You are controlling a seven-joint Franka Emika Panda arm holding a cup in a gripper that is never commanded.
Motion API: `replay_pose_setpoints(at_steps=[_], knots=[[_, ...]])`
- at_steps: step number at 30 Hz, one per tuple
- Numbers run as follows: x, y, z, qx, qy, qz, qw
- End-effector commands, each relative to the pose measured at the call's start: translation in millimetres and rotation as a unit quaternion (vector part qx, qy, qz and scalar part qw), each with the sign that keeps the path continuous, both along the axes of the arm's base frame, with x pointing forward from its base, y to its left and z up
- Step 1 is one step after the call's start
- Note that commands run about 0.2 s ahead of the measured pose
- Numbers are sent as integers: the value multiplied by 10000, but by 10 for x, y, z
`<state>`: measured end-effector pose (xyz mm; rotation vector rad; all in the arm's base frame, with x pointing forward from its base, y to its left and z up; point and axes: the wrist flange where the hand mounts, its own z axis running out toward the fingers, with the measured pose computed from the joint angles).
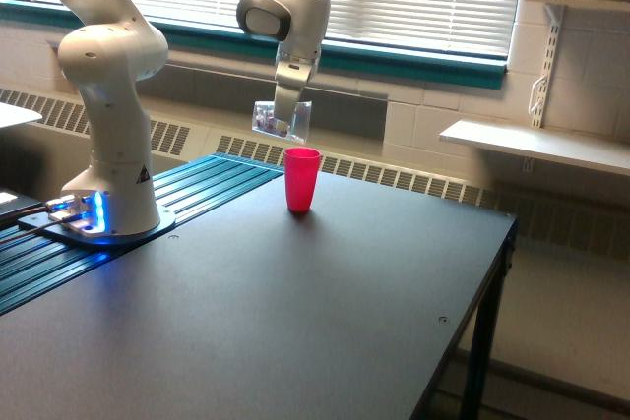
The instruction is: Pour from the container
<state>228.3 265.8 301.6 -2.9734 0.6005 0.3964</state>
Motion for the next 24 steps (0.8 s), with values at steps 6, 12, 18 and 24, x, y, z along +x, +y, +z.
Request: replay_pose_setpoints(at_steps=[6, 12, 18, 24], knots=[[-40, -58, -2, -172, 85, -155, 9997], [-41, -83, 20, -219, 117, -178, 9995], [-60, -101, 16, -195, 190, -217, 9994], [-105, -124, -10, -235, 239, -244, 9991]])
